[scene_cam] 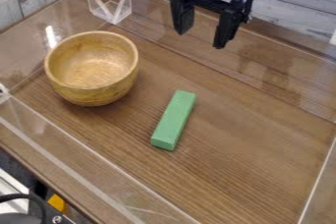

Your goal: Put the green block in the brown bowl

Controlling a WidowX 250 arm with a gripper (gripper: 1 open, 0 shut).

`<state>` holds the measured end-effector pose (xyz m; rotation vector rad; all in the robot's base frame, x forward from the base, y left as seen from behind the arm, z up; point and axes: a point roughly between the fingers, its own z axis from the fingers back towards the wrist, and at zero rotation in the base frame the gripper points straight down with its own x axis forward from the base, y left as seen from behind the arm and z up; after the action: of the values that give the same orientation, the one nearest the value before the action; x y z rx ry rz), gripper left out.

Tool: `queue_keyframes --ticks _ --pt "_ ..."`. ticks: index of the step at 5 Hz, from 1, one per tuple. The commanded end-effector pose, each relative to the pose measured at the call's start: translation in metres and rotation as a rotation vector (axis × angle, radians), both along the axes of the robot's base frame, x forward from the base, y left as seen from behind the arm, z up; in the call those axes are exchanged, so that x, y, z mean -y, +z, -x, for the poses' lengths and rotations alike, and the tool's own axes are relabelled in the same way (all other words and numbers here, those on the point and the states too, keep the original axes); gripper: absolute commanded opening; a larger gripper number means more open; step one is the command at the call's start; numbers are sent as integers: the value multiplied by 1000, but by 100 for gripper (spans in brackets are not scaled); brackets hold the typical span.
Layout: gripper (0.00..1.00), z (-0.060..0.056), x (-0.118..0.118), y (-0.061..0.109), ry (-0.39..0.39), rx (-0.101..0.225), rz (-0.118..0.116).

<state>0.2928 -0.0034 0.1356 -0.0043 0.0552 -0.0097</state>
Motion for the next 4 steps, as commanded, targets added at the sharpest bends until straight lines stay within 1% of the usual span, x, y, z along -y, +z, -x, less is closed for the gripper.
queue_keyframes --ticks 1,2,3,4 --pt "100 4 0 -7 7 -21 1" --pt "100 23 1 -16 30 -49 4" --pt "100 36 1 -26 55 -63 -2" --pt "100 42 1 -32 72 -79 -7"
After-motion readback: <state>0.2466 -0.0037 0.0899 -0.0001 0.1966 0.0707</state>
